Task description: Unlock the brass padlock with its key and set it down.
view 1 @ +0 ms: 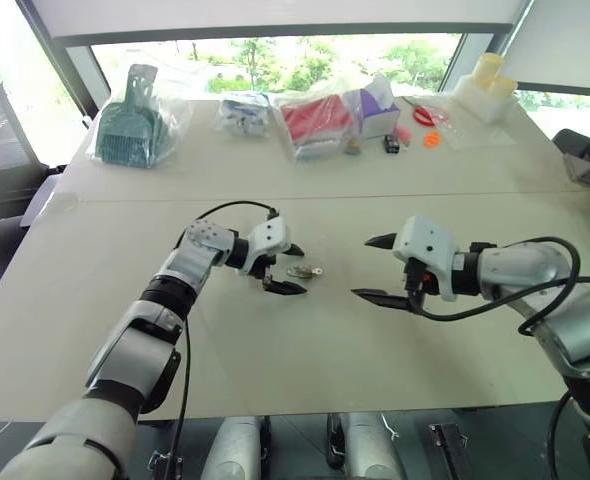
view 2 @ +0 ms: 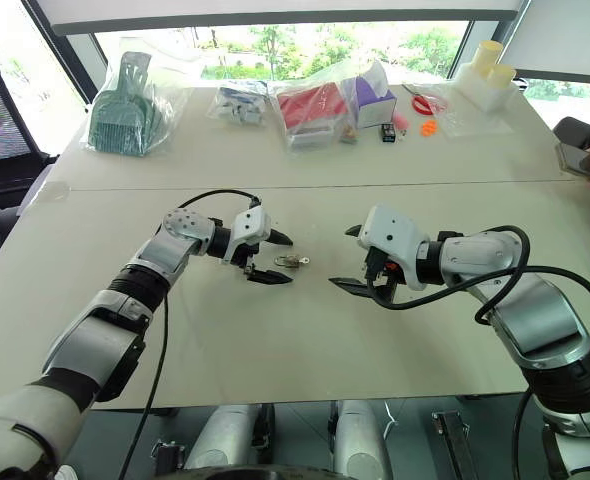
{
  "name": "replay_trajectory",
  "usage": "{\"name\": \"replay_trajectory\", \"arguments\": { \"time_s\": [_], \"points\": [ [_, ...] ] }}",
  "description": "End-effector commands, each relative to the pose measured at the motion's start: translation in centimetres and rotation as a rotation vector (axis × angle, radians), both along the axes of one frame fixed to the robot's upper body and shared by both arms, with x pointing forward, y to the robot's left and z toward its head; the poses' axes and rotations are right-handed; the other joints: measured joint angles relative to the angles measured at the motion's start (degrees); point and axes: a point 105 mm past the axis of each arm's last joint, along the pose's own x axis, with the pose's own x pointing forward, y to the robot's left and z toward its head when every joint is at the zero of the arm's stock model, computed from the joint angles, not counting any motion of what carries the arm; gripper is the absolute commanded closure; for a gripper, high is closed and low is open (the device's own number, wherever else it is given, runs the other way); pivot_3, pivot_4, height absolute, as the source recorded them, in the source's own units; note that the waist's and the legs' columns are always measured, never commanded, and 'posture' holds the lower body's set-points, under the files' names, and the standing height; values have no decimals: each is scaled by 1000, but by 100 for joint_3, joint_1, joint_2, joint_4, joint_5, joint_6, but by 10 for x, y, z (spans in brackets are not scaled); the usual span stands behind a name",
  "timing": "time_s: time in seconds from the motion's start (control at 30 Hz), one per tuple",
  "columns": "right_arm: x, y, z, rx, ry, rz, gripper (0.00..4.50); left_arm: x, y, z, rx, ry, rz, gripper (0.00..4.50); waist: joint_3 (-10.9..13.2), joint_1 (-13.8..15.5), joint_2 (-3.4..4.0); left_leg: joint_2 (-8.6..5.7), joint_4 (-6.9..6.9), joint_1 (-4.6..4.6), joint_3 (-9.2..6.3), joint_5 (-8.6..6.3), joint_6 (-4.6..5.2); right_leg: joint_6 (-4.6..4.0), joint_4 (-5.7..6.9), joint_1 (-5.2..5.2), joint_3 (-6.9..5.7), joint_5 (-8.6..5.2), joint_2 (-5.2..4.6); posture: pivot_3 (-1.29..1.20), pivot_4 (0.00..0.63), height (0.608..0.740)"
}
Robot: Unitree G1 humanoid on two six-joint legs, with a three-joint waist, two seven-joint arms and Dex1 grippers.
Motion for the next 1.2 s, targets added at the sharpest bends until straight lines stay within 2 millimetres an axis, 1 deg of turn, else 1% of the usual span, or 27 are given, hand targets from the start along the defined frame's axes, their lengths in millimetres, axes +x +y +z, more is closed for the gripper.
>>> {"name": "replay_trajectory", "arguments": {
  "time_s": [0.03,0.13,0.2,0.23,0.33,0.43,0.57,0.63,0.77,0.93,1.03,1.1,1.2],
  "points": [
    [-2,1,12,9,-58,3,0,4,2,0,10,-15,7,46,0,4,-1,0,0,0,0,0,0,0,0,0,0,0,-1,0,150,740],
    [-1,1,12,7,-65,-1,0,3,1,-1,11,-13,-4,46,-1,3,0,0,1,0,-1,0,0,0,0,1,0,0,-1,0,150,740],
    [0,1,13,5,-70,-3,0,1,0,-2,9,-13,-19,600,-1,2,0,0,1,0,-1,0,0,0,1,1,0,0,-1,0,150,740],
    [0,1,13,5,-72,-3,0,1,-1,-2,7,-13,-21,915,-1,1,0,0,1,0,-1,0,0,0,1,2,0,0,-1,0,150,740],
    [1,1,13,6,-78,-5,0,0,-4,-1,-15,-18,-26,2386,-1,1,0,0,1,0,-1,0,0,0,1,1,0,0,-1,0,150,740],
    [1,1,13,1,-81,-4,0,-2,-6,-2,-15,-20,-39,3735,-1,0,0,0,1,0,-1,0,0,0,1,1,0,0,-1,0,150,740],
    [3,1,11,-10,-93,-1,0,-3,-4,-1,-18,-32,-43,3770,-1,-3,0,0,1,0,-1,0,1,0,1,1,0,1,-1,0,150,740],
    [10,3,11,-39,-150,-2,0,0,-2,5,-26,-46,-32,3770,-1,-7,0,0,1,0,-1,0,0,0,1,1,0,1,-1,0,150,740],
    [32,9,7,-160,-345,-11,0,5,2,31,-77,-68,-26,3770,-1,-24,0,-1,1,1,2,0,0,0,6,-3,0,0,0,0,150,740],
    [48,26,-3,-292,-550,46,0,4,7,59,-102,-78,-52,3770,0,-16,0,-2,0,-3,4,1,0,2,12,-8,0,0,2,0,150,740],
    [50,37,-10,-339,-630,102,0,3,10,65,-101,-82,-59,3770,0,-10,0,-3,0,-3,6,1,0,2,10,-7,0,0,1,0,150,740],
    [51,41,-13,-354,-661,122,0,2,10,67,-100,-83,-60,3770,0,-12,0,-4,1,-3,6,1,0,3,9,-5,0,0,1,0,150,740],
    [53,49,-11,-357,-725,140,0,1,11,70,-101,-92,-59,3770,0,-20,0,-4,1,-3,9,1,-1,3,9,-5,0,0,2,0,150,740]
  ]
}}
